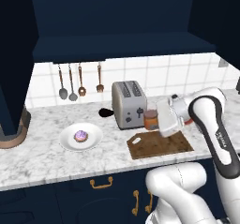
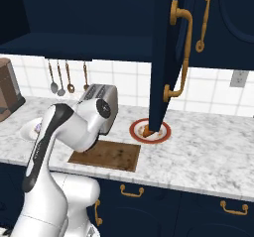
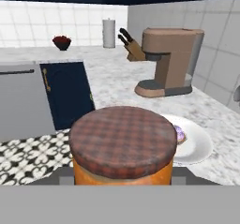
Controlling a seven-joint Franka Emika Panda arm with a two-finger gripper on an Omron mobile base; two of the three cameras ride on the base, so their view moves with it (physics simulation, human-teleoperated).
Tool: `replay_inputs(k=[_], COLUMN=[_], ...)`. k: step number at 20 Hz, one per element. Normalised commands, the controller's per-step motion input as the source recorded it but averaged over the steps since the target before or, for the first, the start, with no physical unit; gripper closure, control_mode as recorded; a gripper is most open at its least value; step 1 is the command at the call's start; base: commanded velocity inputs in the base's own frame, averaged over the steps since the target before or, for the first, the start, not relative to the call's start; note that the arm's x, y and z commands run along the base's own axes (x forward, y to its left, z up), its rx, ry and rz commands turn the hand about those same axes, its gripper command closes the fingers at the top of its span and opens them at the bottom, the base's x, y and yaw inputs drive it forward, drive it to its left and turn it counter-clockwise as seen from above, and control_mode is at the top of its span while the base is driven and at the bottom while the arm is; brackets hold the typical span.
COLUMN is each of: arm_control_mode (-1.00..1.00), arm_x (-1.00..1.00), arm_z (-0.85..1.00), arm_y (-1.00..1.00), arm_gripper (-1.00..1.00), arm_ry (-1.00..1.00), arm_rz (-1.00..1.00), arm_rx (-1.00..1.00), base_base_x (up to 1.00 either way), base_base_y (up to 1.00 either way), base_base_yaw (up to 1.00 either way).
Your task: From the different types of pastries on the counter, select a croissant and place it on the cutting board. Then retrieve a jar of jam from the cabinet and place it alongside the croissant on the cutting board.
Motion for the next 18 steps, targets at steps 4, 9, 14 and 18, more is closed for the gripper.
replay_inputs(k=[4,9,14,18], arm_control_mode=[-1.0,-1.0,-1.0,-1.0], arm_x=[0.51,0.8,0.7,0.32], arm_z=[-0.4,-0.38,-0.25,-0.32], arm_y=[-0.07,0.0,-0.03,-0.13], arm_gripper=[1.0,1.0,1.0,1.0], arm_ry=[0.0,0.0,0.0,-0.02], arm_rz=[0.12,0.0,0.02,0.08], arm_rx=[-0.03,-0.08,-0.05,-0.05], base_base_x=[0.0,0.0,0.0,0.0], base_base_y=[0.0,0.0,0.0,0.0], base_base_yaw=[0.0,0.0,0.0,0.0])
